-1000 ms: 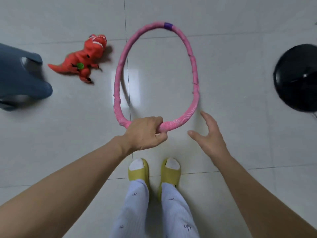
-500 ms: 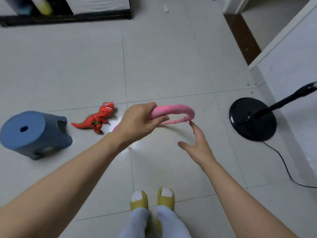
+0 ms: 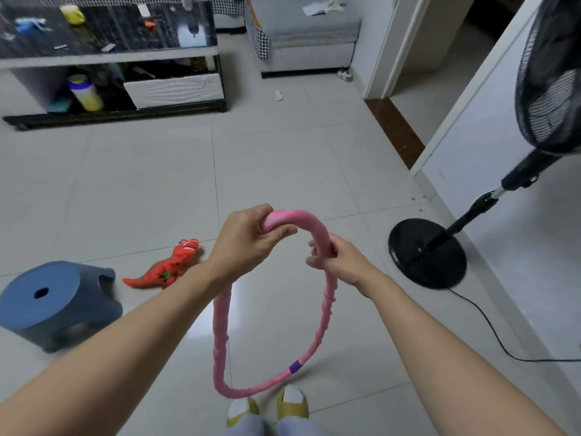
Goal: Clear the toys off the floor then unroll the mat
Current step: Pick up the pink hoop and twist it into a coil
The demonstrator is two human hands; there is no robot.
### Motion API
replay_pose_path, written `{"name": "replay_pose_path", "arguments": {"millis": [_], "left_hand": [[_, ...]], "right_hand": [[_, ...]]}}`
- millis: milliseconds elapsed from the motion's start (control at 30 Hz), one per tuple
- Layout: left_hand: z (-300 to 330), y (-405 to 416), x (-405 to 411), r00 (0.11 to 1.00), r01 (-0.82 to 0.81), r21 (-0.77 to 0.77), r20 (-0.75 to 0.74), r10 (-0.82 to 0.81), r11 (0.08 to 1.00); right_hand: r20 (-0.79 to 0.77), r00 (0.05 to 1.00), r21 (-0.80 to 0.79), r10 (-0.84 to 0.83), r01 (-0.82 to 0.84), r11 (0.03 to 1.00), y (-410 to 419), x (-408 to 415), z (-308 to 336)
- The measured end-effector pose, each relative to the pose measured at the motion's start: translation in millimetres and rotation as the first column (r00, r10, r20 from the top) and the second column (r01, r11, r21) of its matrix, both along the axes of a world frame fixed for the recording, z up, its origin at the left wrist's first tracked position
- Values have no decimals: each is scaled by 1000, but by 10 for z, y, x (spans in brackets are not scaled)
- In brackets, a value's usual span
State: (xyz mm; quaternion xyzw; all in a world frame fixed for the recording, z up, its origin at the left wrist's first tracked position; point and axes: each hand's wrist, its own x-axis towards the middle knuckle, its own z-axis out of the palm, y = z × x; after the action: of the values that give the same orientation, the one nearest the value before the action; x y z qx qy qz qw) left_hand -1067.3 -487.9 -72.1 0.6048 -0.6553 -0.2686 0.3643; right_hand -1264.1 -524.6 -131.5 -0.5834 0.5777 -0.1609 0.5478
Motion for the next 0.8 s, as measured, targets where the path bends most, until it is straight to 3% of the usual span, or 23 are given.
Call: {"name": "replay_pose_path", "arguments": {"millis": [133, 300, 433, 567, 633, 800], "left_hand": [[22, 14, -214, 998, 54, 37, 9, -55, 998], [54, -45, -448, 989, 86, 87, -129, -74, 992], [109, -122, -563, 942, 250, 237, -286, -179, 939], [97, -218, -565, 837, 470, 321, -460, -298, 822], [41, -257, -545, 832, 510, 369, -442, -336, 777], [-98, -249, -533, 808, 584, 461, -412, -422, 668]], "right_hand": [[39, 906, -132, -422, 423, 896, 115, -75, 60], [188, 743, -108, -642, 665, 739, 124, -266, 345], [327, 663, -108, -673, 734, 670, 93, -435, 691], [439, 657, -178, -614, 733, 657, 166, -429, 1042], [502, 621, -167, -602, 752, 637, 226, -414, 1218], [704, 409, -67, -581, 853, 518, 335, -384, 1773]]}}
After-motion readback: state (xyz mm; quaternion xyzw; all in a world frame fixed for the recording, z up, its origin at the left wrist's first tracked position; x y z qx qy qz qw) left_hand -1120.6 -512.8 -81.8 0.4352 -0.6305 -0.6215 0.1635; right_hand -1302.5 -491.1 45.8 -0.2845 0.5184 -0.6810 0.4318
